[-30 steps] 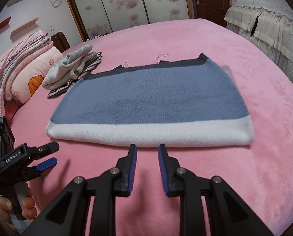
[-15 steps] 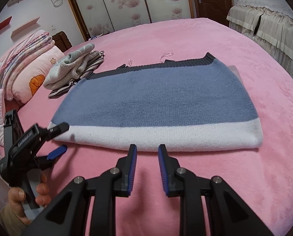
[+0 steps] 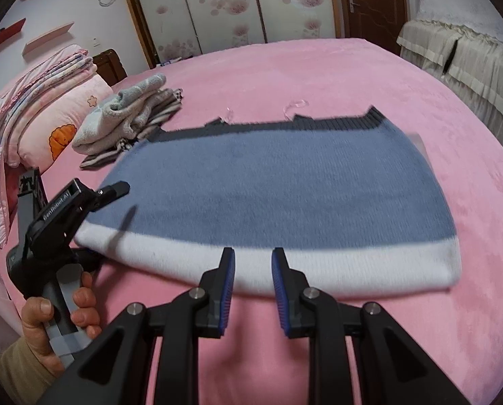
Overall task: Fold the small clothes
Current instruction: 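Fold the white edge over with the left gripper while the right gripper holds the sweater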
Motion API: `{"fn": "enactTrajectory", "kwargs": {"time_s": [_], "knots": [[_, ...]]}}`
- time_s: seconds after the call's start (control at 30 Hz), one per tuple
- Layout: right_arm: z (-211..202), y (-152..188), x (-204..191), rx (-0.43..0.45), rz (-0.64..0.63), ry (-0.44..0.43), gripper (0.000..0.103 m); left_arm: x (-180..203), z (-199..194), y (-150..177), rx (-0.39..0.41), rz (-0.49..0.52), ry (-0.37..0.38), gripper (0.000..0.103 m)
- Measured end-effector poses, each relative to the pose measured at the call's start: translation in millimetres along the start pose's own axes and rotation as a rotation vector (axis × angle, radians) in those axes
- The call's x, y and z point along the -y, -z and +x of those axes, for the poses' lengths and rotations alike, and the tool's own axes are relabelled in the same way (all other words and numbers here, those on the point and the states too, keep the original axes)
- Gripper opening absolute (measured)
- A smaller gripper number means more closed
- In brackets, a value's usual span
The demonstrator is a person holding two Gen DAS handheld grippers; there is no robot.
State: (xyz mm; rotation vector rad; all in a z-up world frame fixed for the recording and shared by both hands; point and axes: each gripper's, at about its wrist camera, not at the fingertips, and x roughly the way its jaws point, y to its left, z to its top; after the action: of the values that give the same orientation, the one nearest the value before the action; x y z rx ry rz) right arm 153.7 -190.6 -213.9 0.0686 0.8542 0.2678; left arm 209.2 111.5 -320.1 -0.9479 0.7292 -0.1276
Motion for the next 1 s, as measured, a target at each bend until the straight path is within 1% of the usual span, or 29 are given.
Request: {"fn": "enactTrajectory", "kwargs": {"time_s": [0.03, 0.1, 0.13, 0.17, 0.23, 0.27, 0.33, 0.4, 0.5, 0.53, 0.63, 0.73, 0.8, 0.87, 0.93, 1.0], "knots": [[2.0, -4.9, -2.1, 0.006, -0.008, 0.001, 0.022, -1.0, 0.2, -1.9, 0.007, -0.014, 0.01, 0.09], [9.1, -18.4, -7.7, 0.015, -0.032, 0.009, 0.022, -3.6, 0.3, -5.3, 0.013, -0.033, 0.01, 0.079], [12.9, -23.0, -9.8, 0.014, -0.042, 0.018, 0.022, -5.3, 1.0, -6.8, 0.013, -0.04, 0.001, 0.063], [18.6, -29.4, -12.5, 0.013, -0.055, 0.032, 0.022, -8.2, 3.3, -9.7, -0.001, -0.047, -0.017, 0.042], [31.0, -40.3, -16.5, 0.004, -0.072, 0.045, 0.022, -12.3, 4.8, -12.5, -0.024, -0.043, -0.016, 0.026], [37.2, -45.4, -17.8, 0.004, -0.072, 0.048, 0.022, -12.5, 3.7, -13.4, -0.021, -0.037, -0.013, 0.023], [47.7, -54.3, -21.1, 0.009, -0.079, 0.054, 0.019, -5.7, 0.0, -12.1, -0.008, 0.011, -0.033, 0.02], [59.9, -63.2, -24.7, 0.008, -0.093, 0.069, 0.017, 8.3, -3.5, -10.3, 0.019, 0.084, -0.074, 0.019], [80.5, -70.7, -28.5, -0.023, -0.109, 0.1, 0.012, 30.3, -10.7, -8.2, 0.067, 0.16, -0.116, 0.018], [85.9, -70.8, -28.9, -0.035, -0.113, 0.104, 0.01, 36.3, -14.1, -8.0, 0.081, 0.181, -0.125, 0.018], [104.3, -65.2, -29.8, -0.088, -0.133, 0.118, 0.009, 57.7, -23.2, -6.4, 0.121, 0.261, -0.156, 0.018], [110.2, -58.9, -28.6, -0.092, -0.145, 0.12, 0.009, 84.5, -28.4, -3.3, 0.15, 0.351, -0.17, 0.018], [109.5, -59.5, -25.2, -0.095, -0.135, 0.104, 0.009, 105.6, -28.5, -2.1, 0.162, 0.41, -0.18, 0.018], [106.8, -61.8, -18.1, -0.101, -0.104, 0.064, 0.009, 123.1, -27.8, -1.1, 0.172, 0.458, -0.184, 0.018], [99.3, -64.3, -6.6, -0.103, -0.055, 0.006, 0.009, 145.2, -27.0, 1.3, 0.184, 0.522, -0.191, 0.018], [82.5, -63.8, 9.5, -0.076, 0.0, -0.045, 0.009, 170.3, -22.7, 4.9, 0.189, 0.587, -0.188, 0.018]]}}
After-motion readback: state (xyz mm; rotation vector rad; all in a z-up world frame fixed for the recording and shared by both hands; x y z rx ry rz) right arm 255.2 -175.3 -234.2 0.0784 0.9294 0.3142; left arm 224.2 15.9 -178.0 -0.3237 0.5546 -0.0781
